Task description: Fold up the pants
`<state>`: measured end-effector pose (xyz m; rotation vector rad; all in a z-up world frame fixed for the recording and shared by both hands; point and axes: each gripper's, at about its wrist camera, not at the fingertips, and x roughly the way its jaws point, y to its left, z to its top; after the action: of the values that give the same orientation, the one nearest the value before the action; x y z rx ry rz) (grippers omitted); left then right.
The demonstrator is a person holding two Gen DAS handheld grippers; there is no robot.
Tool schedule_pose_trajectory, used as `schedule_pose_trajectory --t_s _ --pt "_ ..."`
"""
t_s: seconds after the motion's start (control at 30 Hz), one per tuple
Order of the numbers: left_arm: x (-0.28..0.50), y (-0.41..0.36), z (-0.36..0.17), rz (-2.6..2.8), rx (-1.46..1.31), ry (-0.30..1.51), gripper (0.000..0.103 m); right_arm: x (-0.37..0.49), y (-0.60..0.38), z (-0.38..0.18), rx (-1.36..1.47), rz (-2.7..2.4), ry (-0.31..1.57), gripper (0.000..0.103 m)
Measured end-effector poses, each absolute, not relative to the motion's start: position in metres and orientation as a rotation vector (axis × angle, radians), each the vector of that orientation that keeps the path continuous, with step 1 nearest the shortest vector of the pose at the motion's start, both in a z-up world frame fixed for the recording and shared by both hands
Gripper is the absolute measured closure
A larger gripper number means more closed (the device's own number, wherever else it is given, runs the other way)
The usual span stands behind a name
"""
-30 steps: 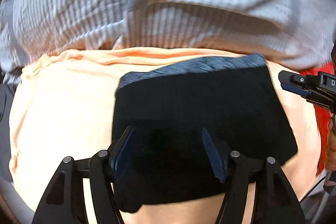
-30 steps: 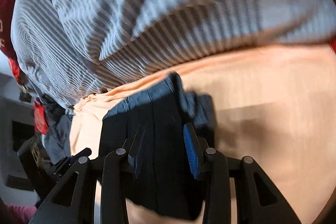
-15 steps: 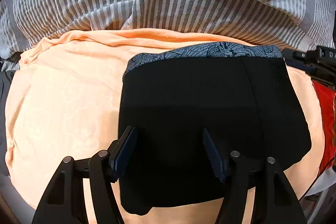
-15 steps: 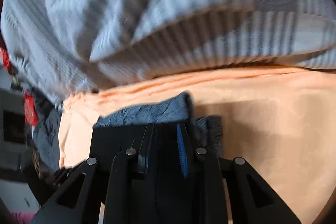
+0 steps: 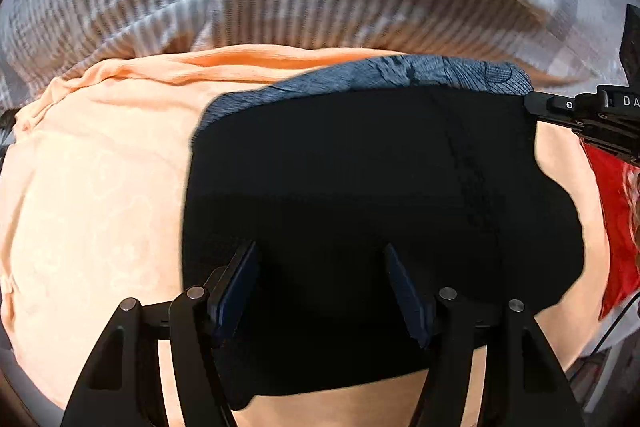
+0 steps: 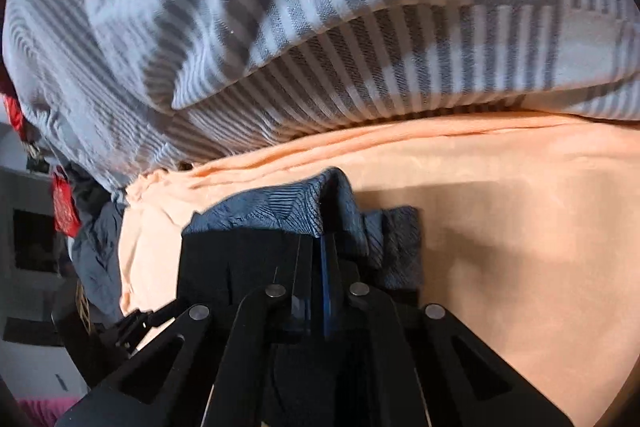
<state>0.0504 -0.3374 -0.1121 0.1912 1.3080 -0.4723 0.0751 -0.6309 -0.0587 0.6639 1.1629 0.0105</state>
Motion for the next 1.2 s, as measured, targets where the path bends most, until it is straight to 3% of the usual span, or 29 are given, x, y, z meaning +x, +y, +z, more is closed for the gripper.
schedule_pose_trajectory --t_s 0.33,0.57,0.8,0.93,1.2 --pt "0.03 -0.373 -0.126 -0.548 0.282 1.269 0.032 0.028 -0.648 -0.088 0.67 -0.155 1.277 0.103" --pt "0.034 -0.373 -0.128 -0.546 0.277 1.268 0.032 0.001 -0.635 -0.056 0.742 -0.129 1.194 0.101" --pt "0.035 -0.374 -0.127 -0.543 0.267 1.273 0.031 0.012 -0.593 -0.049 0.685 -0.041 1.208 0.089" --pt "0.033 -0.373 -0.127 -0.538 0.265 1.277 0.03 0.004 -0.583 -0.073 0.632 -0.096 1.312 0.089" --pt "0.027 -0.371 -0.123 -0.531 0.274 1.283 0.03 -0.006 -0.584 -0.08 0.623 -0.11 1.299 0.09"
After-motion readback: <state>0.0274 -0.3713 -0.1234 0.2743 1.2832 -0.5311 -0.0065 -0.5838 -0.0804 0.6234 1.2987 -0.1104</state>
